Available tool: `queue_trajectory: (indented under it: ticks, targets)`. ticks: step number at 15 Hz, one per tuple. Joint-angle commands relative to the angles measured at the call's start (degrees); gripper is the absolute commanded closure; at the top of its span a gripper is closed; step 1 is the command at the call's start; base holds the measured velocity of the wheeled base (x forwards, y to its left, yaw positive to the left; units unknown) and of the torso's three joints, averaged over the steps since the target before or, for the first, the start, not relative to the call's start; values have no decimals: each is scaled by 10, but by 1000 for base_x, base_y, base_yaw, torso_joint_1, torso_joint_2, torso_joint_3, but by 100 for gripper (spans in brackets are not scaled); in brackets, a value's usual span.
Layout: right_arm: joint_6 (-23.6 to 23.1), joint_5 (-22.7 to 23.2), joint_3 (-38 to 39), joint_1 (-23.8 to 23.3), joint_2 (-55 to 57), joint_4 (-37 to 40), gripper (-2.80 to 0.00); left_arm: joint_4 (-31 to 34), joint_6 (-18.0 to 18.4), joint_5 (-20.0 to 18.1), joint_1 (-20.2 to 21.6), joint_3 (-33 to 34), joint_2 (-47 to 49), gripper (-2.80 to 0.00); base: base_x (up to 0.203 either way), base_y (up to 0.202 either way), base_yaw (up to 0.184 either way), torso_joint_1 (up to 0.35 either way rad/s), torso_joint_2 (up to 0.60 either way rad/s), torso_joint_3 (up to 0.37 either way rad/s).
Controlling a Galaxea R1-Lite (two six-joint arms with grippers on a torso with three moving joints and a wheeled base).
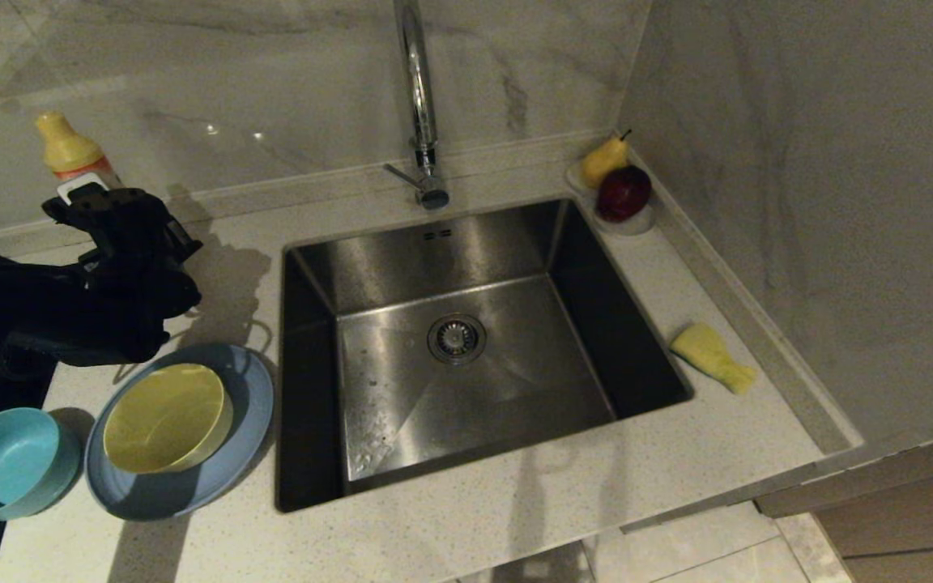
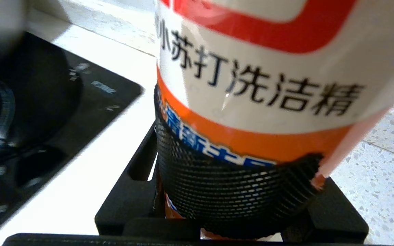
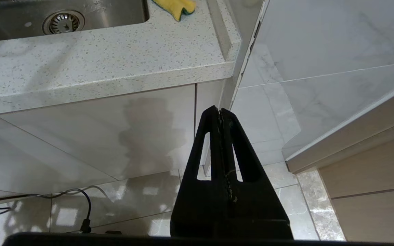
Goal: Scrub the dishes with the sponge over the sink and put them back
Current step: Place the dish soap on the table
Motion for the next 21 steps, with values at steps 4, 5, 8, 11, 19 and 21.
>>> queue_trajectory:
  ticks: [4,5,8,11,19,21]
  targets:
    - [-1,0,0,0,0,0,0,-17,7,21,-1,-69,51,0,0,0,0,0,0,0]
    - [-1,0,0,0,0,0,0,-26,13,21,-1,-78,56,0,0,0,0,0,0,0]
    - [0,0,0,0,0,0,0,-50,26,23,-1,-95,72,0,0,0,0,0,0,0]
    - [-1,0,0,0,0,0,0,-56,27,24,-1,-121,103,0,0,0,0,0,0,0]
    - [-1,0,0,0,0,0,0,-54,29,38,-1,-146,111,0,0,0,0,0,0,0]
    - [0,0,1,0,0,0,0,-55,29,41,-1,-148,111,0,0,0,0,0,0,0]
